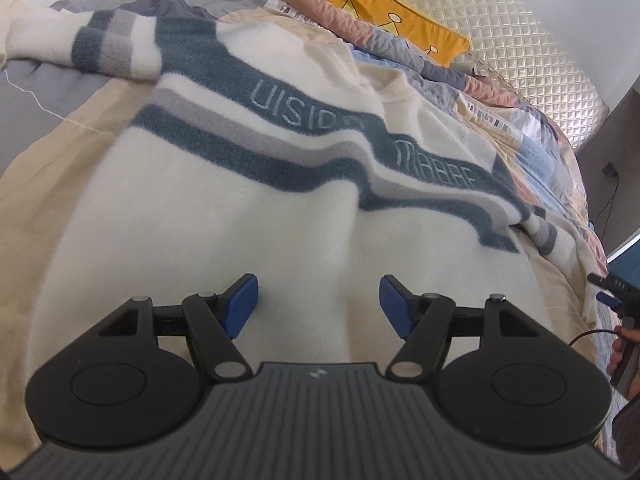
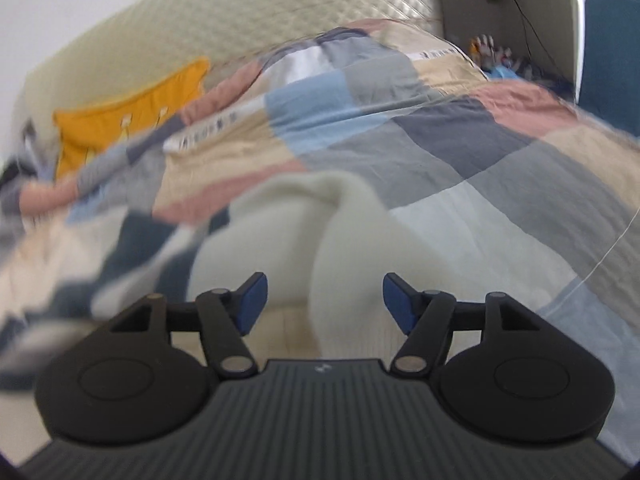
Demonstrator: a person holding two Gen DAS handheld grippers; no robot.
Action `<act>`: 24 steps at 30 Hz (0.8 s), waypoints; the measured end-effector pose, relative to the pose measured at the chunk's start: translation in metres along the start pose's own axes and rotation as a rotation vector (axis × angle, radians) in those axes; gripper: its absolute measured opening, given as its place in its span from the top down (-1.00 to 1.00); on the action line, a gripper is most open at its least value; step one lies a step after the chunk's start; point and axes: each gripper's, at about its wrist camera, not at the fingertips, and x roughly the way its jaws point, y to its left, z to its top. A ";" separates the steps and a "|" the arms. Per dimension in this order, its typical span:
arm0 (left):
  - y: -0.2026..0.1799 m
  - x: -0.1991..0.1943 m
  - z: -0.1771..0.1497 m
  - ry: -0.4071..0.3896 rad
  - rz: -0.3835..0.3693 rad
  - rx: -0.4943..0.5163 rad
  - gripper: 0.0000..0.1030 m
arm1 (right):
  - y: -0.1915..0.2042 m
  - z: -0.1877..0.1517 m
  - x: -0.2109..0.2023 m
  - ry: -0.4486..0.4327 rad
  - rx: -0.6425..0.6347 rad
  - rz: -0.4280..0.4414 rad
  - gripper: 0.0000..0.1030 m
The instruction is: Fold large clothes
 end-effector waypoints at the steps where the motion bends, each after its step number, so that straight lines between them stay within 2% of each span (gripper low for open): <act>1: 0.000 0.000 0.000 0.000 0.002 0.002 -0.40 | 0.004 -0.004 0.000 0.008 -0.033 -0.016 -0.28; 7: -0.003 0.000 -0.003 -0.002 0.021 0.020 -0.40 | 0.013 -0.018 0.001 0.014 -0.186 -0.138 -0.26; 12: -0.008 0.005 -0.004 0.002 0.051 0.051 -0.40 | 0.013 -0.035 0.020 0.116 -0.285 -0.280 -0.20; 13: -0.008 0.005 -0.005 0.002 0.053 0.054 -0.40 | 0.013 -0.039 0.020 0.112 -0.299 -0.299 -0.08; 14: -0.008 0.006 -0.005 0.002 0.055 0.056 -0.40 | 0.012 -0.041 0.020 0.104 -0.310 -0.323 0.16; 16: -0.008 0.006 -0.005 0.002 0.056 0.060 -0.40 | 0.008 -0.040 0.021 0.097 -0.312 -0.375 0.45; 21: -0.008 0.007 -0.005 0.001 0.055 0.049 -0.40 | -0.010 -0.008 0.011 -0.014 -0.243 -0.452 0.64; 24: -0.007 0.007 -0.004 0.004 0.056 0.045 -0.40 | -0.035 0.029 -0.005 -0.129 -0.114 -0.430 0.65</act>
